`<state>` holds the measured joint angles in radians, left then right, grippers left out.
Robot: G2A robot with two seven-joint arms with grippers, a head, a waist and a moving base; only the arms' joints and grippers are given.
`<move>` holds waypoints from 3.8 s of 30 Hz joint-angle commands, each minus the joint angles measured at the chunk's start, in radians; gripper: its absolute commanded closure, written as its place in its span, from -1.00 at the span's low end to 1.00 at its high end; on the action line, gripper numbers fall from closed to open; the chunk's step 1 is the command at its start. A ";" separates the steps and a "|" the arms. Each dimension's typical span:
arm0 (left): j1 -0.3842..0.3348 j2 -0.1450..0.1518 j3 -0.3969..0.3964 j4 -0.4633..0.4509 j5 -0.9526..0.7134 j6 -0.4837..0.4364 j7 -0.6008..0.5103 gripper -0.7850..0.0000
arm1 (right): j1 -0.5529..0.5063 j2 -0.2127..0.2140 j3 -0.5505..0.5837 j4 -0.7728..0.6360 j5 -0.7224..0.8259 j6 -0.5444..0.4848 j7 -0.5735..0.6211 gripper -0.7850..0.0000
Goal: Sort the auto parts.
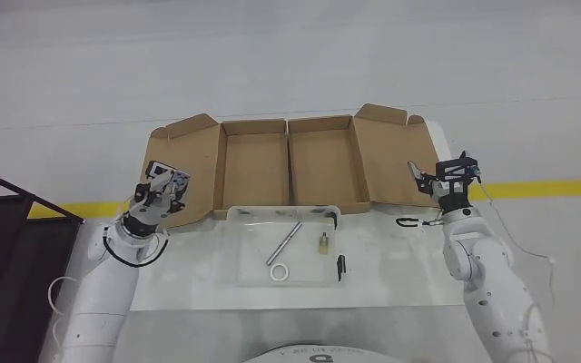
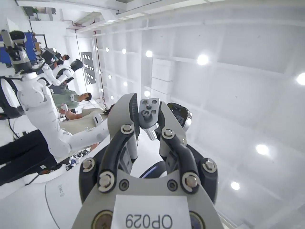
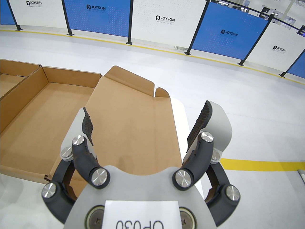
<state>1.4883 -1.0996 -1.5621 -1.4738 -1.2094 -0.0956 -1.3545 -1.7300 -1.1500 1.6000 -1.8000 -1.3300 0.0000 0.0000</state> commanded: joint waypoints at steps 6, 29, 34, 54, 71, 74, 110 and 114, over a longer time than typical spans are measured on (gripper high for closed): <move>0.057 -0.003 -0.104 -0.086 0.223 -0.356 0.245 1.00 | 0.000 0.000 0.000 0.000 0.000 0.000 0.000 -1.00; 0.200 -0.028 -0.145 -0.373 1.074 -0.561 0.833 1.00 | 0.000 0.000 0.000 0.000 0.000 0.000 0.000 -1.00; 0.172 -0.041 -0.079 -0.419 1.304 -0.404 0.985 1.00 | 0.000 0.000 0.000 0.000 0.000 0.000 0.000 -1.00; 0.061 -0.067 0.187 -0.381 1.427 -0.283 1.018 1.00 | -0.165 0.008 -0.098 -0.291 -0.334 -0.114 -0.154 -1.00; 0.058 -0.072 0.210 -0.340 1.251 -0.275 0.980 1.00 | -0.086 0.013 -0.198 -0.289 -0.206 -0.431 -0.170 -1.00; 0.052 -0.073 0.210 -0.342 1.239 -0.270 0.978 1.00 | -0.041 0.010 -0.252 -0.265 -0.207 -0.464 -0.178 -1.00; 0.036 -0.074 0.266 -0.342 1.148 -0.255 0.874 1.00 | 0.283 -0.033 -0.533 -0.099 -0.204 -0.438 -0.086 0.21; 0.036 -0.073 0.267 -0.340 1.141 -0.253 0.867 1.00 | 0.290 -0.034 -0.537 -0.095 -0.203 -0.435 -0.084 0.29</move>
<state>1.5241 -1.1730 -1.2949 -1.8141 -0.0668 -0.3490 -0.4860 -1.4417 -1.1835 1.0638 -1.8956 -1.5327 -0.4360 -0.0847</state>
